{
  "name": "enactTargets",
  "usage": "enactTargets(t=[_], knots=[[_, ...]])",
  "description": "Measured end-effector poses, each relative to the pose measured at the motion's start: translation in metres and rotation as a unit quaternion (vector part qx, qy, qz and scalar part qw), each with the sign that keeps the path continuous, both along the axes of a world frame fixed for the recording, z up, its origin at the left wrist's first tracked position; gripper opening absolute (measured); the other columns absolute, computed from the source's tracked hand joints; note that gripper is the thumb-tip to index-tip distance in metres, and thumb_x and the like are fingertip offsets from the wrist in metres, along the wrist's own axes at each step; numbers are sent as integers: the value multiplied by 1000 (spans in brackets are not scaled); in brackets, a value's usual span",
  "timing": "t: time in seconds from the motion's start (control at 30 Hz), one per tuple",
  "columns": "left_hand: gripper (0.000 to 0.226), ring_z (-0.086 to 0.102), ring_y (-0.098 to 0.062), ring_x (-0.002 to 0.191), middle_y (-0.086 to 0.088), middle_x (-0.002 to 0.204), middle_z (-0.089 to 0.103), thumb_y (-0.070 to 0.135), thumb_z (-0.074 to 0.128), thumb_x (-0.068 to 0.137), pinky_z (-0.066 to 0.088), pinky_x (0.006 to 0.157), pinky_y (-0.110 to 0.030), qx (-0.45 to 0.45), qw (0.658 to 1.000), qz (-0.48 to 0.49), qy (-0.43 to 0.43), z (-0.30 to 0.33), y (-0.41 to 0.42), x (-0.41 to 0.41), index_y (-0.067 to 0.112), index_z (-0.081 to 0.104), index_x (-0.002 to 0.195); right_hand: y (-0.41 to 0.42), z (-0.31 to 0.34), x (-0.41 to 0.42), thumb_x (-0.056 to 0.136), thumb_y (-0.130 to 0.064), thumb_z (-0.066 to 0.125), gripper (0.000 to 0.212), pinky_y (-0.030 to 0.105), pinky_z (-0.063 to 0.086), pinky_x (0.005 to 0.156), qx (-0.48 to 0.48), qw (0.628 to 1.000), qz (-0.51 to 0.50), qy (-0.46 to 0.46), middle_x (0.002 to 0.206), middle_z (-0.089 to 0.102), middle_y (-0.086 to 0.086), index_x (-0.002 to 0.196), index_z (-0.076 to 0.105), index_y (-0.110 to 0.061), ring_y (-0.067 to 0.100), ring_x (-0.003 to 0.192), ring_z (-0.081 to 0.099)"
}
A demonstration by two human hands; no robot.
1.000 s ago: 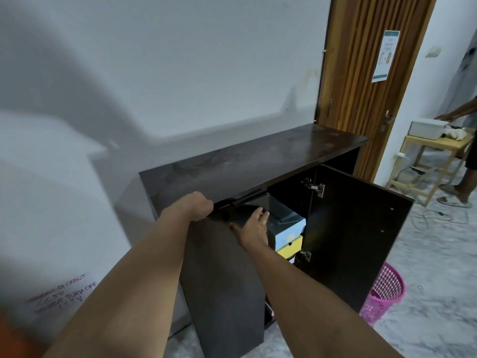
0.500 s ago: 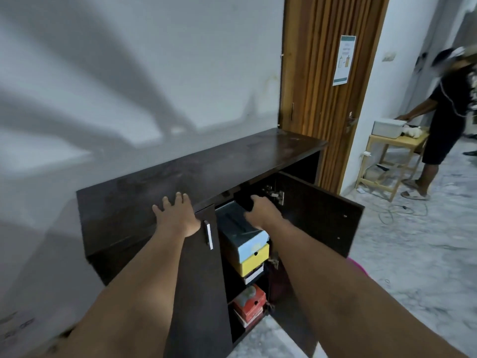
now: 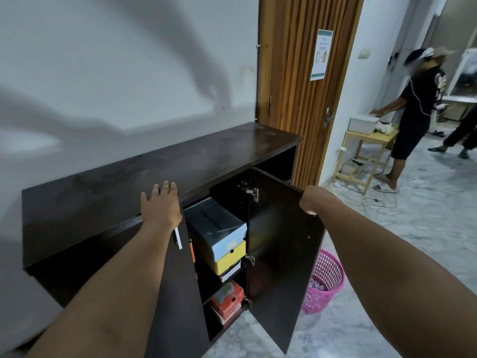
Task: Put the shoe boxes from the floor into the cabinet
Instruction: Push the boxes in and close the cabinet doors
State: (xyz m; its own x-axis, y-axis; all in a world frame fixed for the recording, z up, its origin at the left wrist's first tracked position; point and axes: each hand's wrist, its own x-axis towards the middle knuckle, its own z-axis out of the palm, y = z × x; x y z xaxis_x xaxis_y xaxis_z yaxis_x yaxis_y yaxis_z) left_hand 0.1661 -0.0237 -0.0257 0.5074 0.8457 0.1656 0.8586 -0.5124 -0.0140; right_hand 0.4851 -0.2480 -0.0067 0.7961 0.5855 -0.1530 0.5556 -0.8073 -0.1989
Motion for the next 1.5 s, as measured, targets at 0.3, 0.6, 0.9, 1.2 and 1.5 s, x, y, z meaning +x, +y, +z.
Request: enactTargets(t=[0.3,0.6,0.9,1.2,1.5], knots=[[86,17,-25,157,-2,171,15,19,65,94,21,126,-48,9,994,-105,7,3,14,-33,18,13,163,24,5,-100,103,-37,57,49,43,63,78,112,976,7,187,119,61,18,135,55,0,34,104,65],[71,20,-23,156,-1,170,19,17,51,99,22,126,-44,18,984,-177,-2,2,24,-65,17,19,162,92,-53,-196,103,-36,54,40,35,48,70,400,862,-52,307,86,66,9,120,70,-4,22,75,62],[57,16,-19,157,3,170,19,28,33,107,18,126,-46,40,984,-170,-20,-6,21,-63,18,19,162,143,-71,-233,99,-47,43,52,37,52,98,482,804,-108,332,127,68,5,143,55,-23,27,115,65],[56,17,-17,157,5,170,20,30,28,107,20,125,-46,46,987,-152,-16,-10,25,-57,19,21,161,196,-66,-247,104,-45,37,61,44,32,121,455,819,-84,340,160,40,15,157,37,-14,33,145,41],[57,10,-13,157,10,171,12,29,30,108,14,127,-45,0,991,-136,-7,1,26,-53,25,17,162,189,-71,-230,90,-56,32,72,53,46,110,377,858,-30,348,150,53,15,151,44,-20,38,133,54]])
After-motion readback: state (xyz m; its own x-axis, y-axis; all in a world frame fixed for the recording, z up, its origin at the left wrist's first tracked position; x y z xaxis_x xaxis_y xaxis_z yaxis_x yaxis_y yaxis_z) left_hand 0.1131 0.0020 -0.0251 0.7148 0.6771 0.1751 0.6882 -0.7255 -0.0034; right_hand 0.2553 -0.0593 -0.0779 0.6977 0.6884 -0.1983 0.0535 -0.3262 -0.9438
